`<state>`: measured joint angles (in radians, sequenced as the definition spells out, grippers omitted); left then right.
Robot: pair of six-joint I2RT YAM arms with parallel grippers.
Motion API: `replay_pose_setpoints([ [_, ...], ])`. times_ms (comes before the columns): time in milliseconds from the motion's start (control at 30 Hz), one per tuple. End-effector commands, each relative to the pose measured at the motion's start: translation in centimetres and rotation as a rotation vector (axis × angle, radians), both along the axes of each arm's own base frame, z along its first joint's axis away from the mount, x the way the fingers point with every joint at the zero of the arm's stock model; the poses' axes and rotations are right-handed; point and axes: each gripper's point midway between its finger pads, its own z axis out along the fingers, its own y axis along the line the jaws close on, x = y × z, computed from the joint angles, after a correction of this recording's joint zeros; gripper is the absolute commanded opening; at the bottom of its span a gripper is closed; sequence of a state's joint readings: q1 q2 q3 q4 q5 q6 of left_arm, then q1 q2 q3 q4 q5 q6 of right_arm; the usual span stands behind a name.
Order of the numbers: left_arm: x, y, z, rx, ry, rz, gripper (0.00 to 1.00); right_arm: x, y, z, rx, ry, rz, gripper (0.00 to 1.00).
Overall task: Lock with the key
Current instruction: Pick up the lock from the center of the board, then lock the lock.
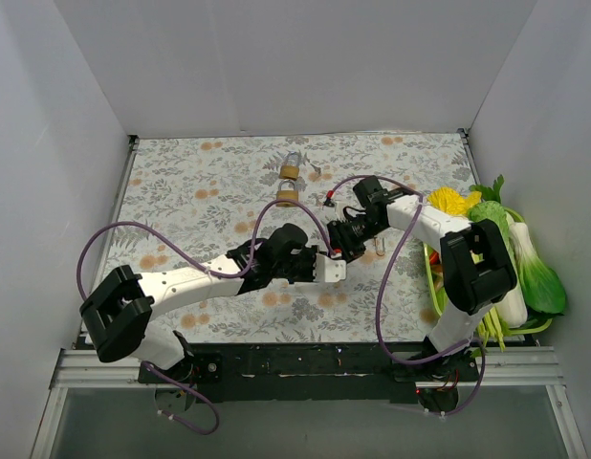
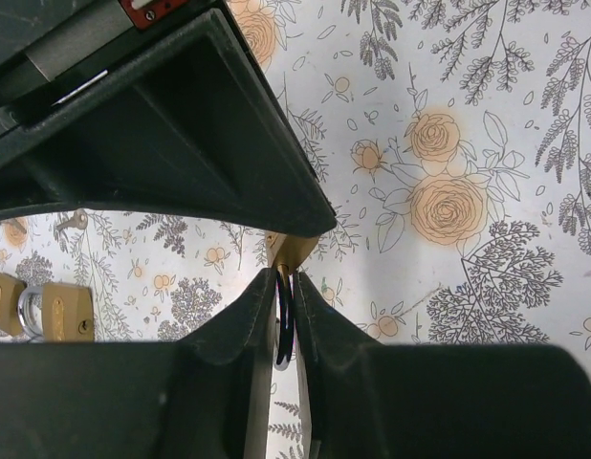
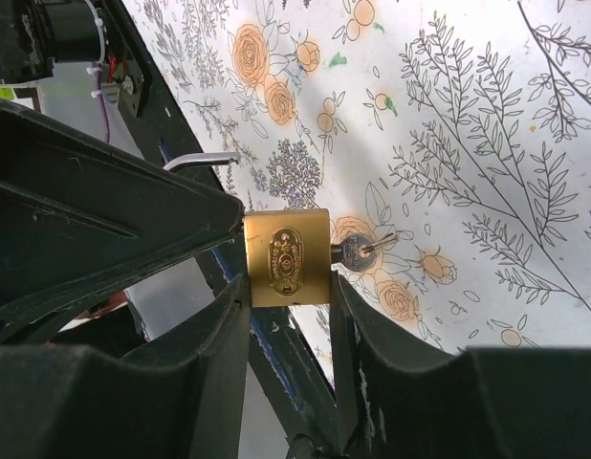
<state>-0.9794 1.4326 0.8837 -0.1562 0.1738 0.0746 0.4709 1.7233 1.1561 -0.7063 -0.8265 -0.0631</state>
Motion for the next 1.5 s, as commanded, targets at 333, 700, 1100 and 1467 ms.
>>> replay_pose_setpoints([
  [333, 1.2, -0.3, 1.5, 0.01, -0.081, 0.021, 0.1, 0.3, 1.1, 2.3, 0.077, -0.008, 0.029, 0.01],
  [700, 1.8, 0.7, 5.6, -0.092, -0.143, 0.111, 0.0, 1.7, 0.3, 6.4, 0.204, -0.085, 0.047, 0.8],
  [1100, 0.8, 0.7, 17.6, -0.458, 0.082, 0.165, 0.0, 7.9, -3.5, 13.7, 0.238, -0.589, 0.017, 0.91],
  [1467, -2.1, 3.1, 24.0, -0.696, 0.371, -0.016, 0.0, 3.8, -3.7, 19.6, 0.43, -0.95, 0.161, 0.98],
])
